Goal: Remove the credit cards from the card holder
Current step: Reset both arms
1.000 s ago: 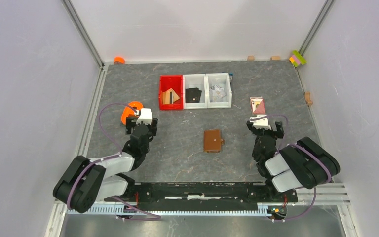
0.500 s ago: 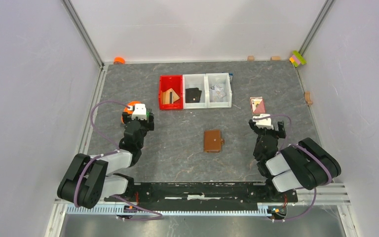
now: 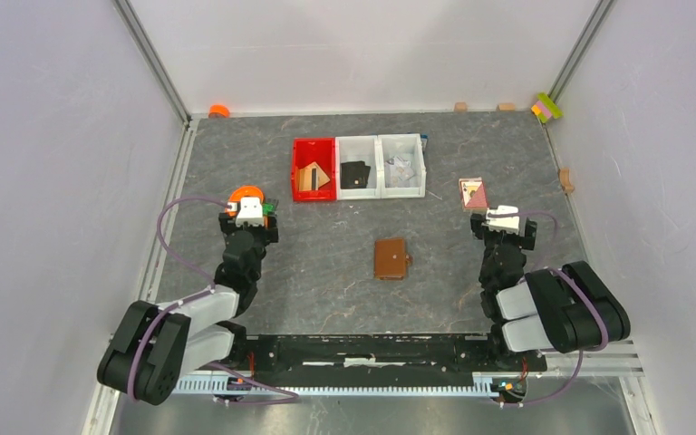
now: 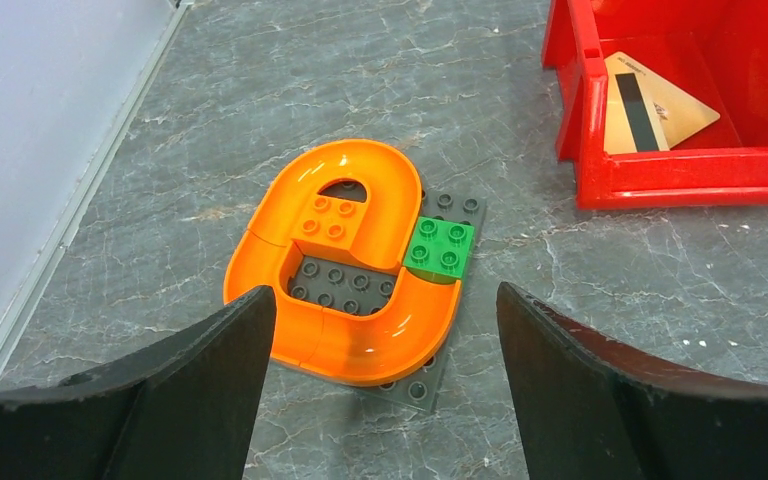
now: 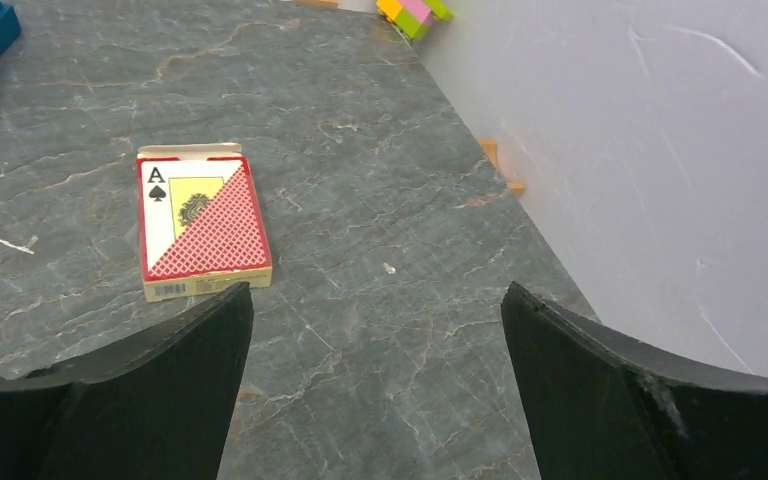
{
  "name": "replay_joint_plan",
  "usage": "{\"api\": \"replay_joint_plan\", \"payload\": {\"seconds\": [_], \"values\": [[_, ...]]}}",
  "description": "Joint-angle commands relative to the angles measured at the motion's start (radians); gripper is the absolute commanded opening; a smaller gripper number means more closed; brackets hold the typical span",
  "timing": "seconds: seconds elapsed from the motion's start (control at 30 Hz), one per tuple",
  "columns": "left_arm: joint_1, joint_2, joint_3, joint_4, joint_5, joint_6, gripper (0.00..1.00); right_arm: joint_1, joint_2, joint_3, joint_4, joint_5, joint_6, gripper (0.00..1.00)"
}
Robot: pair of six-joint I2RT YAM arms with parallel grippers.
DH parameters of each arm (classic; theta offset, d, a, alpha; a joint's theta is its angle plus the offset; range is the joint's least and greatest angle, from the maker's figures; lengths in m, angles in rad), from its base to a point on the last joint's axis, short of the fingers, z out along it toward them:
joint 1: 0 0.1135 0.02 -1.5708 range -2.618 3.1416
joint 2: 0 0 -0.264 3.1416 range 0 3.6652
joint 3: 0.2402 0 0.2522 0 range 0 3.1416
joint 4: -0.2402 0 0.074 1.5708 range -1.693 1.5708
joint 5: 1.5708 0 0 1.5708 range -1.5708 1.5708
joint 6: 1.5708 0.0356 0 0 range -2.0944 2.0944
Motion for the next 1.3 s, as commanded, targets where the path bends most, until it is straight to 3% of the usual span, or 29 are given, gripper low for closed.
{"api": "replay_joint_plan", "payload": {"seconds": [0.0, 0.13, 0.3, 0.37, 0.43, 0.5, 0.57, 0.73, 1.27], "values": [[-0.011, 0.011, 0.033, -0.003, -0.043, -0.019, 0.86, -0.054, -0.007, -0.115, 0.055, -0.141, 0.068, 0.98], [-0.007, 0.041, 0.013, 0.094, -0.035, -0.005, 0.86, -0.054, -0.014, -0.119, 0.045, -0.144, 0.071, 0.98], [0.051, 0.14, 0.044, 0.17, 0.125, 0.034, 0.89, -0.054, -0.017, -0.117, 0.038, -0.143, 0.072, 0.98], [0.085, 0.238, 0.007, 0.323, 0.231, 0.062, 0.91, -0.055, -0.018, -0.117, 0.038, -0.143, 0.074, 0.98], [0.11, 0.345, -0.019, 0.503, 0.218, 0.038, 0.97, -0.054, -0.017, -0.117, 0.039, -0.143, 0.073, 0.98], [0.127, 0.367, -0.001, 0.484, 0.238, 0.027, 0.94, -0.054, -0.017, -0.117, 0.038, -0.145, 0.074, 0.98], [0.134, 0.348, 0.019, 0.418, 0.221, 0.01, 1.0, -0.055, -0.018, -0.117, 0.039, -0.144, 0.074, 0.98], [0.146, 0.362, 0.098, 0.297, 0.06, -0.065, 1.0, -0.054, -0.017, -0.118, 0.037, -0.144, 0.074, 0.98], [0.172, 0.358, 0.115, 0.256, 0.105, -0.074, 1.0, -0.055, -0.018, -0.117, 0.038, -0.143, 0.074, 0.98]]}}
